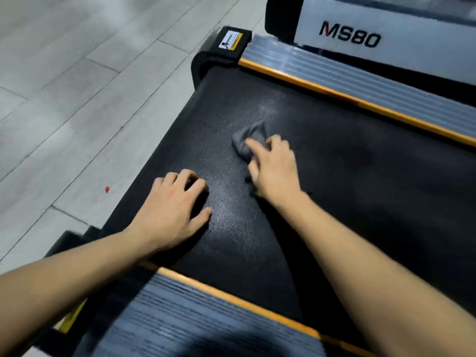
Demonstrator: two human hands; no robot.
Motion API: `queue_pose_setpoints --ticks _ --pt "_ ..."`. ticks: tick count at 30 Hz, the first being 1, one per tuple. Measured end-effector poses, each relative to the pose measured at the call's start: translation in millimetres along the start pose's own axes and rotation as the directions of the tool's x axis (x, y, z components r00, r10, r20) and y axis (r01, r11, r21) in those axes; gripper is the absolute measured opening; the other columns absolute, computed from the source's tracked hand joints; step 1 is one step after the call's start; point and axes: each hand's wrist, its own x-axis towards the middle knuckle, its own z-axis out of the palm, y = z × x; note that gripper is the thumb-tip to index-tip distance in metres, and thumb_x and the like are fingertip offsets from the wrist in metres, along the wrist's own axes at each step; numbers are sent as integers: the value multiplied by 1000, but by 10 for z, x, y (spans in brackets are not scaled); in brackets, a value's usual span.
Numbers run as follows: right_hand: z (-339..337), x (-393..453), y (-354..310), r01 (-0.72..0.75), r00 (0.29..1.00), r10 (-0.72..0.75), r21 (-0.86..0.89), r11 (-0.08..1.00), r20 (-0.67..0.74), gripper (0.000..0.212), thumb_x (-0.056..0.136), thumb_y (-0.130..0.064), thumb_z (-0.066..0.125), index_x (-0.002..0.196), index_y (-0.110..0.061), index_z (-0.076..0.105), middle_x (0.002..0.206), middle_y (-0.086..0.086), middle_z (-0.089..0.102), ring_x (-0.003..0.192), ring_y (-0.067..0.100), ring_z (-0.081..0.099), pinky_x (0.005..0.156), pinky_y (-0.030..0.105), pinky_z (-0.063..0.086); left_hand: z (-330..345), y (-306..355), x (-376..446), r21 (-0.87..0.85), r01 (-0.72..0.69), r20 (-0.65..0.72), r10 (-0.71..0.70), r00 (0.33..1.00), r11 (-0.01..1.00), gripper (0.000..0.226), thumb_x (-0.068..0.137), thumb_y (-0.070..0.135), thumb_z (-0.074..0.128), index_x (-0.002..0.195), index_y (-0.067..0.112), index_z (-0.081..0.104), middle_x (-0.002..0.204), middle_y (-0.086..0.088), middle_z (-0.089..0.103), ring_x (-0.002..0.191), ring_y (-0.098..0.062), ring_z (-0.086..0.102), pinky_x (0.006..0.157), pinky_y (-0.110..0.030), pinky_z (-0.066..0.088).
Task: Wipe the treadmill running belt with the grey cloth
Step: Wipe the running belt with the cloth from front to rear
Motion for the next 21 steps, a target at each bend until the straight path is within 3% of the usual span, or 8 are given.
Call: queue_pose_setpoints --ticks 3,6,9,11,14,17,19,21 --pt "6 -448 -259 179 983 -181 71 981 21 47 78 -30 57 124 -25 63 103 14 55 86 32 50 72 40 44 64 -183 299 -10 -24 -68 23 997 1000 50 90 47 35 127 20 56 138 -6 51 114 -33 54 96 -47 42" --pt "34 -588 -345 204 979 -204 95 974 -12 44 85 -30 58 128 -27 61 105 9 56 88 27 49 74 38 41 104 -327 600 -31 -51 -72 49 996 998 59 90 44 36 141 19 51 152 -8 46 133 -33 48 111 -50 39" --pt "141 -108 -228 87 996 -86 31 996 -19 42 86 -28 58 127 -25 61 105 13 55 89 31 51 75 42 45 147 -442 800 -9 -57 -3 57 998 998 66 92 52 30 151 26 41 162 -8 35 147 -33 35 121 -52 28" --pt "217 444 -24 -91 995 89 -53 994 -38 41 88 -26 58 128 -27 60 112 16 55 98 36 53 81 44 45 203 -488 833 -8 -47 11 47 999 999 68 93 57 25 156 34 31 166 -5 26 154 -28 23 125 -50 18" --pt "335 1242 361 -359 933 355 -115 926 -56 37 94 -25 53 130 -31 56 127 14 51 113 36 48 94 44 39 259 -513 864 -27 -47 -3 47 999 999 69 94 62 18 160 39 16 170 1 13 158 -21 7 127 -48 7" --pt "476 1650 501 -539 841 536 -42 841 -69 35 96 -22 48 129 -29 56 135 14 47 122 35 43 103 47 33 302 -520 866 -38 -61 -10 61 998 997 69 97 62 15 161 38 12 171 0 9 158 -21 3 127 -50 6" --pt "571 1762 401 -552 831 550 -4 834 -81 36 95 -20 48 128 -29 57 136 13 45 122 36 42 103 48 32 308 -533 872 -40 -67 -14 67 998 997 68 98 63 13 161 37 12 171 -1 9 158 -22 3 127 -52 7" --pt "646 1869 188 -437 896 437 24 899 -83 37 94 -21 49 128 -31 59 132 13 47 118 36 45 100 47 36 320 -528 886 -31 -74 -22 73 997 997 68 99 64 12 161 36 10 171 -1 7 158 -22 2 127 -52 6"
